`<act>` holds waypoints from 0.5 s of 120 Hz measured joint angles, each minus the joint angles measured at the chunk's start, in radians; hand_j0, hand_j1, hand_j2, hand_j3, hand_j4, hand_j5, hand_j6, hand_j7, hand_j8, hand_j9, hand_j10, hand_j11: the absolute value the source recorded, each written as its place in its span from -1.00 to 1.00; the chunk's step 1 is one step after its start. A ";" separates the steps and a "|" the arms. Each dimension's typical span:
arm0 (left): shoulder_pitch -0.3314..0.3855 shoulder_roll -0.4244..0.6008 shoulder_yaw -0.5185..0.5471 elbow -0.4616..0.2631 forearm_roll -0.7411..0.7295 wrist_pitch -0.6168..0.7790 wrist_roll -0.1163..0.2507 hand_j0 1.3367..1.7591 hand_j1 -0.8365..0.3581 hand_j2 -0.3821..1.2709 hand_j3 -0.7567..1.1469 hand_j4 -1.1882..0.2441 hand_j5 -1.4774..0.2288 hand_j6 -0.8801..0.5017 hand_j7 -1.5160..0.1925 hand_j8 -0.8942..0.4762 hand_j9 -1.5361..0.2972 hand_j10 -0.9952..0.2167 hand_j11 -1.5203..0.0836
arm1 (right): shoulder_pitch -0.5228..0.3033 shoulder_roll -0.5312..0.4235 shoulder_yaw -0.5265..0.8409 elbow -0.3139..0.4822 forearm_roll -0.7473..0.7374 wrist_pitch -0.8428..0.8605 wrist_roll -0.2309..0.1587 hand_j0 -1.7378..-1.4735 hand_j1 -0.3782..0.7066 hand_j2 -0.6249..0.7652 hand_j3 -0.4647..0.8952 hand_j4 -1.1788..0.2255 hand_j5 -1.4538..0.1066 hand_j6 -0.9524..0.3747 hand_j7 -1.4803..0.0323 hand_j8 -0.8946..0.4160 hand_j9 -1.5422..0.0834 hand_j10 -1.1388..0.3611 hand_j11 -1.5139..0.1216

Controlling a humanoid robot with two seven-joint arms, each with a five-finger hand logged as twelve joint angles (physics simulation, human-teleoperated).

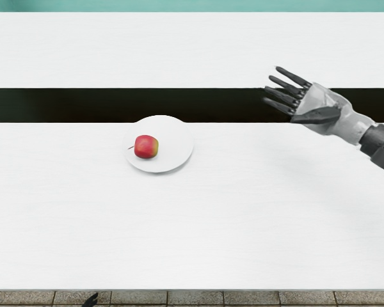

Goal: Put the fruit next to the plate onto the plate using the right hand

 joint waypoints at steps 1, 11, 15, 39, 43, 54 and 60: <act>0.000 0.000 0.000 0.000 0.000 0.000 0.000 0.52 0.96 -0.54 -0.21 0.64 0.72 0.26 0.76 0.29 0.66 0.63 0.88 | -0.002 -0.002 0.002 0.000 0.001 0.002 0.000 -0.40 -0.95 -0.10 -0.32 0.68 0.86 0.44 0.96 0.37 0.90 0.52 0.85; 0.000 0.000 0.000 0.000 0.000 0.000 0.000 0.52 0.96 -0.54 -0.21 0.64 0.72 0.26 0.76 0.29 0.66 0.63 0.88 | -0.030 -0.032 0.016 0.000 0.009 0.017 0.000 -0.40 -0.95 -0.10 -0.32 0.68 0.86 0.44 0.96 0.37 0.90 0.52 0.85; 0.000 0.000 0.000 0.001 0.000 0.000 0.000 0.52 0.96 -0.54 -0.21 0.64 0.72 0.26 0.76 0.29 0.66 0.62 0.88 | -0.042 -0.044 0.020 -0.001 0.011 0.021 0.000 -0.40 -0.95 -0.10 -0.32 0.68 0.86 0.44 0.96 0.37 0.90 0.52 0.85; 0.000 0.000 0.000 0.004 0.000 0.000 0.000 0.52 0.96 -0.54 -0.21 0.64 0.72 0.26 0.76 0.29 0.66 0.62 0.88 | -0.089 -0.103 0.040 -0.011 0.015 0.031 0.000 -0.40 -0.95 -0.10 -0.32 0.68 0.86 0.44 0.96 0.37 0.90 0.52 0.85; 0.000 0.000 -0.001 0.004 0.000 0.000 0.000 0.52 0.96 -0.54 -0.21 0.64 0.72 0.26 0.76 0.29 0.66 0.62 0.88 | -0.093 -0.109 0.042 -0.012 0.015 0.031 0.000 -0.40 -0.95 -0.10 -0.32 0.68 0.86 0.44 0.96 0.37 0.90 0.52 0.85; 0.016 0.000 0.001 -0.010 0.001 -0.002 0.000 0.52 0.96 -0.54 -0.21 0.64 0.72 0.26 0.76 0.29 0.66 0.62 0.88 | -0.101 -0.124 0.044 -0.014 0.015 0.032 0.000 -0.40 -0.95 -0.10 -0.32 0.68 0.86 0.44 0.96 0.37 0.90 0.52 0.85; 0.021 0.000 0.002 -0.014 0.001 -0.003 0.000 0.52 0.96 -0.54 -0.21 0.64 0.72 0.26 0.76 0.29 0.66 0.62 0.88 | -0.106 -0.130 0.045 -0.014 0.016 0.032 0.000 -0.40 -0.95 -0.10 -0.32 0.68 0.86 0.44 0.96 0.37 0.90 0.52 0.85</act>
